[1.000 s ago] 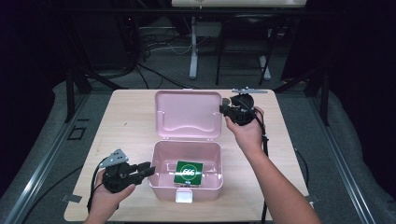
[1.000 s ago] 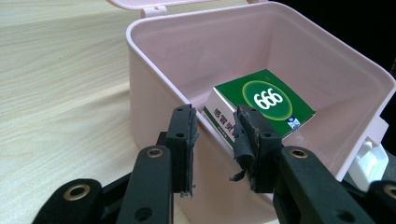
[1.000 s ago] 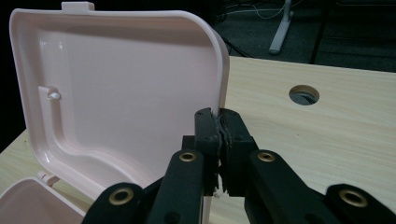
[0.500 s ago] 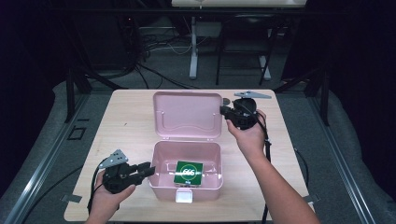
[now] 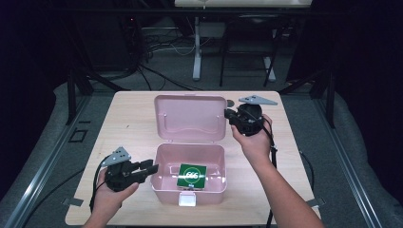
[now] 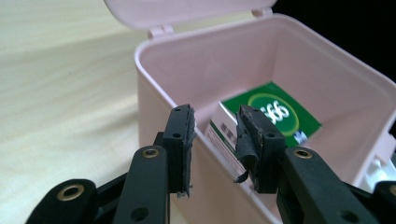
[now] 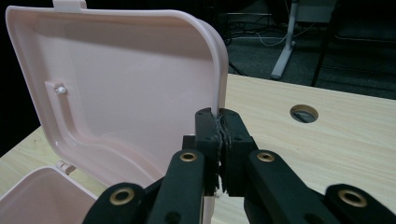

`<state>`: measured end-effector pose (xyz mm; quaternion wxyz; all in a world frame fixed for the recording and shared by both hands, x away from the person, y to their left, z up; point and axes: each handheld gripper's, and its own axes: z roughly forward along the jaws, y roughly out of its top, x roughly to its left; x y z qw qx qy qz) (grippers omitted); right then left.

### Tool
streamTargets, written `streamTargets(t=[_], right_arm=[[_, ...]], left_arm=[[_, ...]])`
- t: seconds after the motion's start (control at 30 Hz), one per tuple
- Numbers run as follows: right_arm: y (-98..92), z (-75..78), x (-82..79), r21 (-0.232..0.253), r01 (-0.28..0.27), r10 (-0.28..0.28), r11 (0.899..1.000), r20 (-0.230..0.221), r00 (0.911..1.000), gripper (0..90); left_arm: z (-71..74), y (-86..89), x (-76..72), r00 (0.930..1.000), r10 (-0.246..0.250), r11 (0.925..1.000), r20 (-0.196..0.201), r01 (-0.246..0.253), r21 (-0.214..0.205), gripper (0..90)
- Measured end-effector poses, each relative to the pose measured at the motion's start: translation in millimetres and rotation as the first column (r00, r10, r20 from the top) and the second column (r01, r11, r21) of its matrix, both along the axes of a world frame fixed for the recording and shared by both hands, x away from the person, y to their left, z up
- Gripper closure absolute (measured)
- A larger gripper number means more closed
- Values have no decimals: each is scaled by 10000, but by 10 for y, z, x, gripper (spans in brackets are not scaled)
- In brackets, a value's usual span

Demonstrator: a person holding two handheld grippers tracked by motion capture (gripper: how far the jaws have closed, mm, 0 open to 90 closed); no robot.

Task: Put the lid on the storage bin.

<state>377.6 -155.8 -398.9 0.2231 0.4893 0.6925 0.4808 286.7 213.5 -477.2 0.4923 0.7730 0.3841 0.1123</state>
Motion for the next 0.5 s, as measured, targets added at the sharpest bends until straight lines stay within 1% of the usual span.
streamTargets(t=[0.03,0.07,0.1,0.13,0.23,0.43,0.5], right_arm=[[-1,0,1,-7,-2,2,10000,-14,10000,874],[0,0,1,0,0,0,10000,-1,10000,874],[2,0,0,-7,6,-6,10000,6,10000,874],[3,1,-3,-13,10,-10,10000,-2,10000,874],[-1,4,-10,6,-29,29,10000,11,10000,874],[-7,6,-17,0,-71,71,10000,34,10000,874],[-8,6,-18,18,-85,85,10000,28,10000,874]], left_arm=[[26,-1,22,9999,60,10000,126,-61,47,646],[74,-4,64,9993,155,9998,340,-159,98,643],[108,-4,93,9989,182,9997,431,-188,142,638],[168,-2,140,9980,222,9995,592,-234,196,638],[292,-4,242,9954,413,9989,859,-429,170,629],[494,-6,462,9899,768,9968,1190,-787,113,624],[549,-1,537,9892,868,9961,1182,-879,41,624]])
